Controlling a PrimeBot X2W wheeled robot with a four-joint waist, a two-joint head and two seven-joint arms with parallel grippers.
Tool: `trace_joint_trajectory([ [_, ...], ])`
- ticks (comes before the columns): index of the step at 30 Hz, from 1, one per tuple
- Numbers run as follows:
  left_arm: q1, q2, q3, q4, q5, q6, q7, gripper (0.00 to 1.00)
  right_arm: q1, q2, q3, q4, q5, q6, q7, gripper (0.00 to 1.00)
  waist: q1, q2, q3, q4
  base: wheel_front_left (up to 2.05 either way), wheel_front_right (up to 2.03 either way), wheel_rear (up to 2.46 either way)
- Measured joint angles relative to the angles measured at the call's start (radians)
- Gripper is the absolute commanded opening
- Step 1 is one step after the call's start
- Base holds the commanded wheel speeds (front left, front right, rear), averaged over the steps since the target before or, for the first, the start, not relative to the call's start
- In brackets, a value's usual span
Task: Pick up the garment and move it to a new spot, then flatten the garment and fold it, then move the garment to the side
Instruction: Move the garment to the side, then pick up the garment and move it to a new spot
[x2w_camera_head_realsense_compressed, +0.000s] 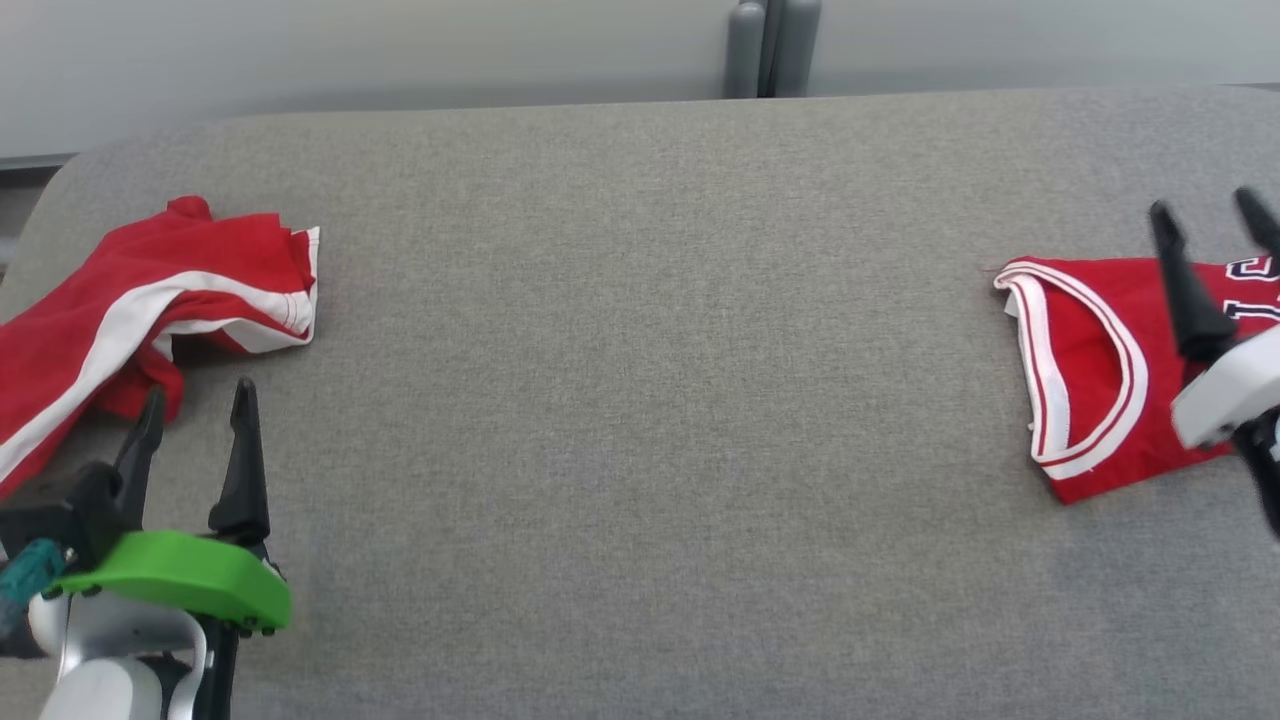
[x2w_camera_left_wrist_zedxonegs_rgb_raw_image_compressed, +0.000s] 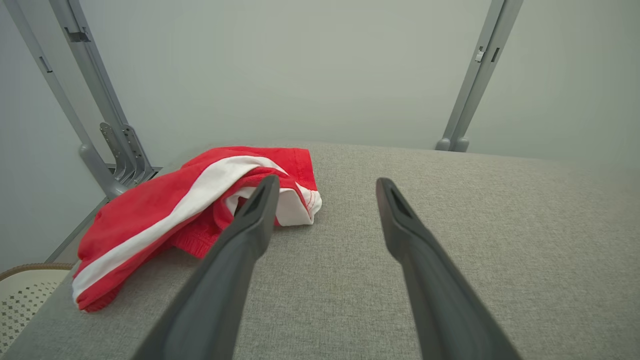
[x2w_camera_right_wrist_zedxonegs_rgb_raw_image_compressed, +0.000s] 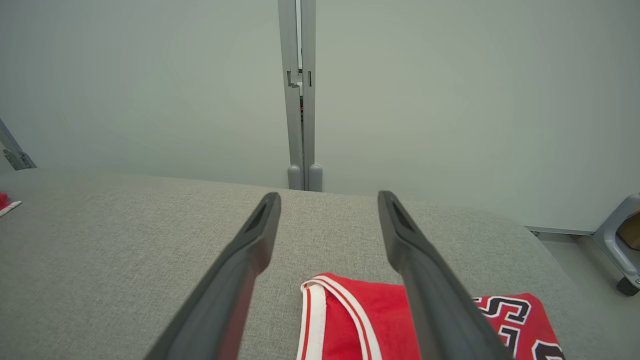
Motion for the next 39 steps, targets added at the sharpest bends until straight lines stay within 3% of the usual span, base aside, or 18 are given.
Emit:
trace_joint_trajectory([
  [9, 0.142, -0.005, 0.008, 0.066, 0.004, -0.004, -0.089, 1.0, 0.223, 0.138, -0.022, 0.081, -0.055, 0.0, -0.131, 1.0, 0.0, 0.0, -0.06, -0.061, 0.0, 0.0, 0.0],
  [20, 0.189, -0.03, -0.006, 0.124, -0.004, -0.027, -0.159, 1.0, 0.315, 0.187, -0.023, 0.122, -0.183, 0.0, -0.155, 1.0, 0.0, 0.0, -0.126, -0.09, 0.0, 0.0, 0.0],
  [30, 0.19, -0.045, 0.018, 0.14, -0.004, -0.027, -0.188, 1.0, 0.295, 0.231, 0.065, 0.068, -0.267, 0.003, -0.161, 1.0, 0.0, 0.0, -0.157, -0.013, 0.0, 0.0, 0.0],
  [39, 0.296, -0.043, 0.12, 0.132, -0.004, -0.017, -0.203, 1.0, 0.183, 0.317, 0.202, 0.064, -0.322, 0.091, -0.162, 1.0, 0.0, 0.0, -0.194, 0.096, 0.0, 0.0, 0.0],
])
